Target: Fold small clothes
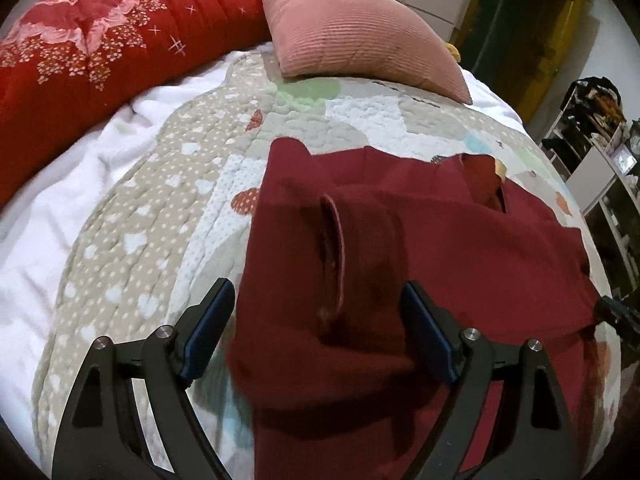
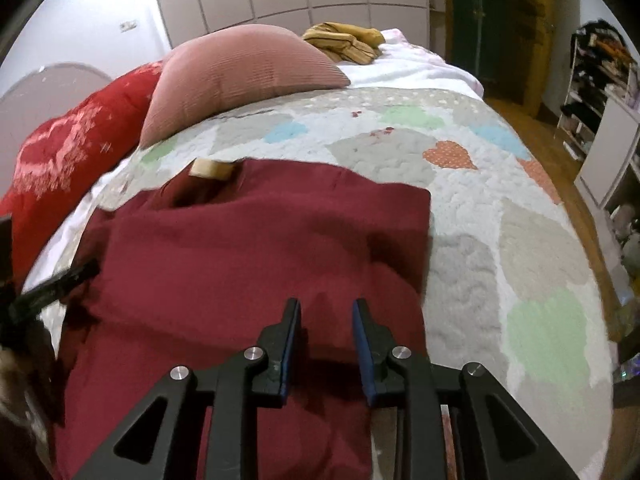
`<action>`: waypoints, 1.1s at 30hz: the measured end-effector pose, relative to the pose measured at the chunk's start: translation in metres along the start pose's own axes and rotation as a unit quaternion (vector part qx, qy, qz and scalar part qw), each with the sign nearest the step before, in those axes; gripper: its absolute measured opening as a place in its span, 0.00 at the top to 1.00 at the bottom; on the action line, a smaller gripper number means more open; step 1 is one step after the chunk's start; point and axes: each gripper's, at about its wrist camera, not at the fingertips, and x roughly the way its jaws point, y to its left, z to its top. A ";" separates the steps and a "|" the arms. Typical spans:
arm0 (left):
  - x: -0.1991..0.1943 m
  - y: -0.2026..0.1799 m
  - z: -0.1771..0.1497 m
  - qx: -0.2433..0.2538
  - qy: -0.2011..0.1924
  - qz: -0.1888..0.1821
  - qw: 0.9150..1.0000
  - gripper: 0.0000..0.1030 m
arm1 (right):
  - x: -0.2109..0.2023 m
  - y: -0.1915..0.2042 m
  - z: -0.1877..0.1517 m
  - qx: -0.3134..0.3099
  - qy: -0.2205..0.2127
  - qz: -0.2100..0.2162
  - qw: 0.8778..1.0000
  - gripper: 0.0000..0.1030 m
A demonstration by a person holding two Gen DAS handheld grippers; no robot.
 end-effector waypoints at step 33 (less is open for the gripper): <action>-0.162 0.010 -0.175 0.006 0.040 0.007 0.999 0.17 | -0.108 0.039 -0.188 -0.028 0.125 0.002 0.992 0.58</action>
